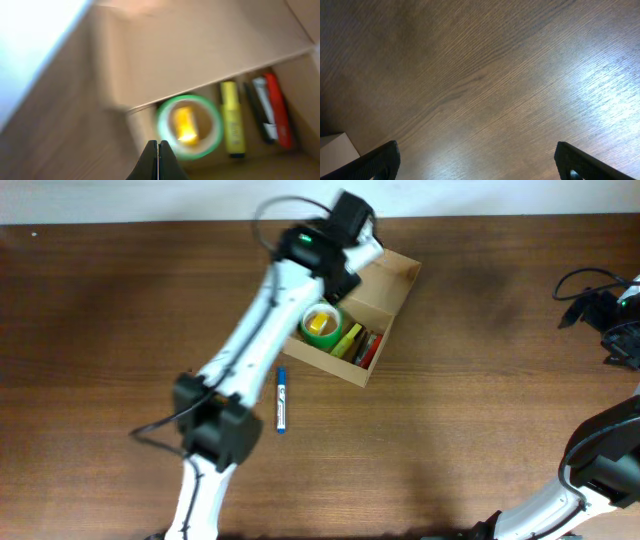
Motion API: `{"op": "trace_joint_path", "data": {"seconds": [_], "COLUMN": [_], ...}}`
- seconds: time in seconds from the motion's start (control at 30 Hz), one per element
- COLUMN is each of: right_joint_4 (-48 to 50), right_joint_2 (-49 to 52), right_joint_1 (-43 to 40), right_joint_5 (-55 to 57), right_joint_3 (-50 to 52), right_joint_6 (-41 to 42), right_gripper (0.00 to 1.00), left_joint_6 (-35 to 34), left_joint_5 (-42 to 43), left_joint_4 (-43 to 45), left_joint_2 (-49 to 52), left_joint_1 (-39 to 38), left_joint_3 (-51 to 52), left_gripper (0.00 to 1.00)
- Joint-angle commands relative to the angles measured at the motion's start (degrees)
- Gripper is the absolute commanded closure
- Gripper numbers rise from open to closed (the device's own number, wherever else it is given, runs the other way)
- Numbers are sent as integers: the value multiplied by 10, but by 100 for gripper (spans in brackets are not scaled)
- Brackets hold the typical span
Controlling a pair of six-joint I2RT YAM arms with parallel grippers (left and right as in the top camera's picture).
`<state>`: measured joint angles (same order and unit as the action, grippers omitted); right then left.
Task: Pack container
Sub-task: 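Open the left gripper, lift out, and move to the red box cutter, then lower the left gripper and grasp the red box cutter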
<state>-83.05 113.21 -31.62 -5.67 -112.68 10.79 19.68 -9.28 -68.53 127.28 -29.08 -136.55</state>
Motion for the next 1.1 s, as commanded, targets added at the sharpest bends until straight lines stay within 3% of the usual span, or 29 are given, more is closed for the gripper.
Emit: {"op": "trace_joint_path", "data": {"seconds": [0.0, 0.17, 0.27, 0.37, 0.43, 0.5, 0.8, 0.87, 1.07], "right_joint_4": [0, -1, 3, 16, 21, 23, 25, 25, 25], "right_joint_2": [5, 5, 5, 5, 5, 5, 5, 5, 5], "right_joint_1": [1, 1, 0, 0, 0, 0, 0, 0, 0], "right_joint_5": [-1, 3, 3, 3, 3, 3, 3, 3, 3], "right_joint_3": [2, 2, 2, 2, 2, 2, 2, 2, 2], "right_joint_6": [6, 3, 1, 1, 1, 2, 2, 2, 2], "right_gripper": [1, 1, 1, 1, 1, 1, 0, 1, 0], "left_joint_6": [-43, -83, -110, -132, -132, -132, -132, -132, -152], "left_joint_5": [-28, -22, 13, 70, 95, 96, 153, 155, 147], "left_joint_4": [10, 34, 4, -55, -73, -87, -63, -49, 19], "left_joint_2": [-109, -211, -240, -237, -237, -236, -236, -236, -233], "left_joint_1": [58, 148, 203, 245, 261, 267, 261, 252, 224], "left_joint_3": [37, 167, 219, 244, 269, 295, 419, 436, 502], "left_gripper": [98, 98, 98, 85, 85, 85, 67, 58, 56]}}
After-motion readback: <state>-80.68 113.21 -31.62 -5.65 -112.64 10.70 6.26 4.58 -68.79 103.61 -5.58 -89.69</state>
